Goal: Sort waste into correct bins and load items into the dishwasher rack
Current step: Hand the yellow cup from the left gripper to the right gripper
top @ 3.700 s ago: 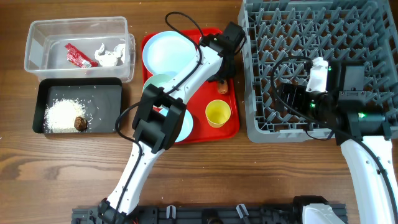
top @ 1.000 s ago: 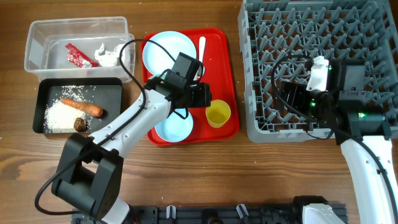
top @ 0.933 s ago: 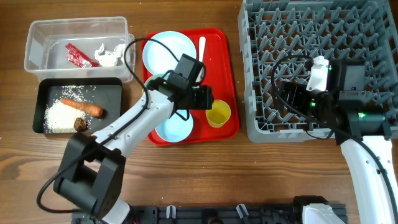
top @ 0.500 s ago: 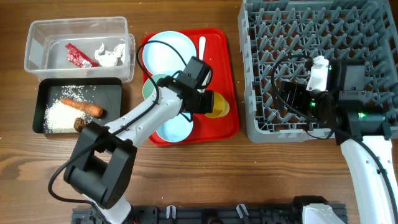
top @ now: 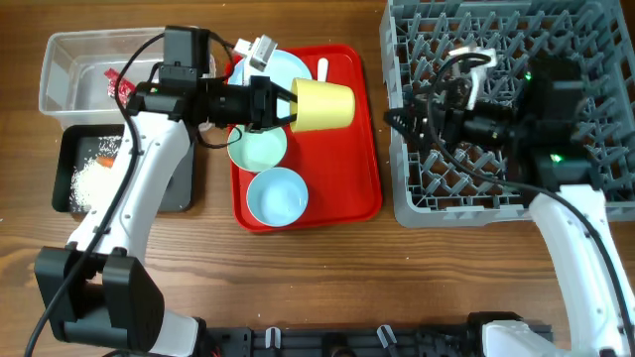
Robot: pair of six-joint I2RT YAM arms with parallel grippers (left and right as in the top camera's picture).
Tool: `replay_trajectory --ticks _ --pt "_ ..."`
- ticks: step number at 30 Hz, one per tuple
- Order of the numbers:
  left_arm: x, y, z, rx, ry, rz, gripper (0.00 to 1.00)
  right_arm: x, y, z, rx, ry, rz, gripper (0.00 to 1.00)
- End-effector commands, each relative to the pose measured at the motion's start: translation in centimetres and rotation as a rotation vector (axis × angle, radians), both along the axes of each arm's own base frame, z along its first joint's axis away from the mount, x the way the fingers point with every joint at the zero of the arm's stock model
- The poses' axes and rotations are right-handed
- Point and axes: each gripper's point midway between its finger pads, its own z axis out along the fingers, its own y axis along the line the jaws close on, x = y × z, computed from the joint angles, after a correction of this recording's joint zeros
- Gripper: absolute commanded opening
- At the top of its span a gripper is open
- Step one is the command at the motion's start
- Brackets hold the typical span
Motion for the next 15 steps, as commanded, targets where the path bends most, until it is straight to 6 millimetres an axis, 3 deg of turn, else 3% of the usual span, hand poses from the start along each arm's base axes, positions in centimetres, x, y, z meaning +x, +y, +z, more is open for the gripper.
replay_trajectory --ticks 1,6,10,15 --pt "-2.3 -2.1 2.0 -0.101 -0.069 -0.137 0.04 -2.6 2.3 0.8 0.117 -0.004 0.244 1.0" --pt "-3.0 -3.1 2.1 -0.104 -0.077 -0.169 0.04 -3.6 3.6 1.5 0.132 -0.05 0.317 1.0" --pt "-3.0 -3.1 2.1 -0.104 -0.073 -0.169 0.04 -4.2 4.8 1.7 0.128 -0.074 0.35 0.78" --pt "-3.0 -3.1 2.1 -0.104 -0.069 -0.169 0.04 -4.3 5.3 2.1 0.132 -0.096 0.364 0.61"
